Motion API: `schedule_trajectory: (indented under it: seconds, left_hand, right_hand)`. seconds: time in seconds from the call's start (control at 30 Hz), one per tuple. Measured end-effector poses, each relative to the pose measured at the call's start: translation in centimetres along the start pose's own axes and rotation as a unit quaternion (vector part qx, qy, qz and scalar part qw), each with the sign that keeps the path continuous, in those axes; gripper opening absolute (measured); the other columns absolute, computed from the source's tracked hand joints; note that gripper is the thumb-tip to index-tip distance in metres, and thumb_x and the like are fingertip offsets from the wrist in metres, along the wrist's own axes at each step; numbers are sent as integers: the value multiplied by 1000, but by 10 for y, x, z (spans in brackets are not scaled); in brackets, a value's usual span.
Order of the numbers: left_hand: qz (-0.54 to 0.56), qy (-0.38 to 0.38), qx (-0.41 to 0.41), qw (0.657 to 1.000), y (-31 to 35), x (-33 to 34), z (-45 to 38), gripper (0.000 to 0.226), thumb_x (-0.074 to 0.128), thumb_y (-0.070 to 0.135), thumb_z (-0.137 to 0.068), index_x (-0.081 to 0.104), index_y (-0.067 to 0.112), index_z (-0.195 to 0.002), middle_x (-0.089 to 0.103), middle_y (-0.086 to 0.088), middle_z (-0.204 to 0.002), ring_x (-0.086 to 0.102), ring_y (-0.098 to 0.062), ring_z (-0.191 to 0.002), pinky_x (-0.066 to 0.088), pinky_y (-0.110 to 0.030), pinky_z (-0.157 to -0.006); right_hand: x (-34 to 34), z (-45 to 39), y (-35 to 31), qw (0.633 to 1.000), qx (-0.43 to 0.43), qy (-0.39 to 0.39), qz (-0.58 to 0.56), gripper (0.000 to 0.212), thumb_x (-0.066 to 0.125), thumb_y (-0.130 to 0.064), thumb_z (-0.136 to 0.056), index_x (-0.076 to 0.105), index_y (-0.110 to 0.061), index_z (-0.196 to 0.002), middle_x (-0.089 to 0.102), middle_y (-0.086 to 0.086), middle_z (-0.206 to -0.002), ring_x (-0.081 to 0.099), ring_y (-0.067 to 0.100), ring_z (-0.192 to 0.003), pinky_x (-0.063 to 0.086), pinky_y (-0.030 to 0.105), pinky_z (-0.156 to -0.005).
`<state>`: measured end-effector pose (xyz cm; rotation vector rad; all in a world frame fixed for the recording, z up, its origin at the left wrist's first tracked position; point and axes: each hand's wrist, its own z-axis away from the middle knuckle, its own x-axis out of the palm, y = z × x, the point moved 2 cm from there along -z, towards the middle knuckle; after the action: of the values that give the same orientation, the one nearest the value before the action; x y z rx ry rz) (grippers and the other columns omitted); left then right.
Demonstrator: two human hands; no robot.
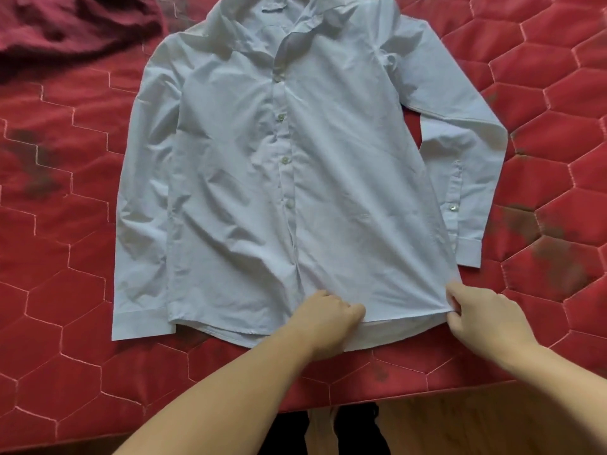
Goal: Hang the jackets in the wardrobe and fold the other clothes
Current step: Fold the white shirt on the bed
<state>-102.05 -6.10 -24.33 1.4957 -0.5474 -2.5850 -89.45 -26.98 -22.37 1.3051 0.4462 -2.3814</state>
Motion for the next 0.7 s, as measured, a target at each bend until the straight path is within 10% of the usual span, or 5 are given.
schedule_trajectory:
  seconds: [0.43,0.7]
  left_hand:
    - [115,-28,-17,993,-14,2,11,29,61,35,-83,54,20,-107,62,-1,-103,57,-24,-91,43,-32,-74]
    - [71,217,-93,969,-47,-3,76,37,56,43,-69,61,17,-95,57,2,-88,54,-22,-81,42,-36,-75]
  right_hand:
    - [0,-12,30,995,90,-19,36,11,48,-18,-80,39,-23,-78,52,2,-76,46,31,-66,36,34,-59]
    - [20,22,-97,954,-295,45,23,45,75,-20,-57,61,-18,-100,55,3,-91,57,27,-76,47,39,-68]
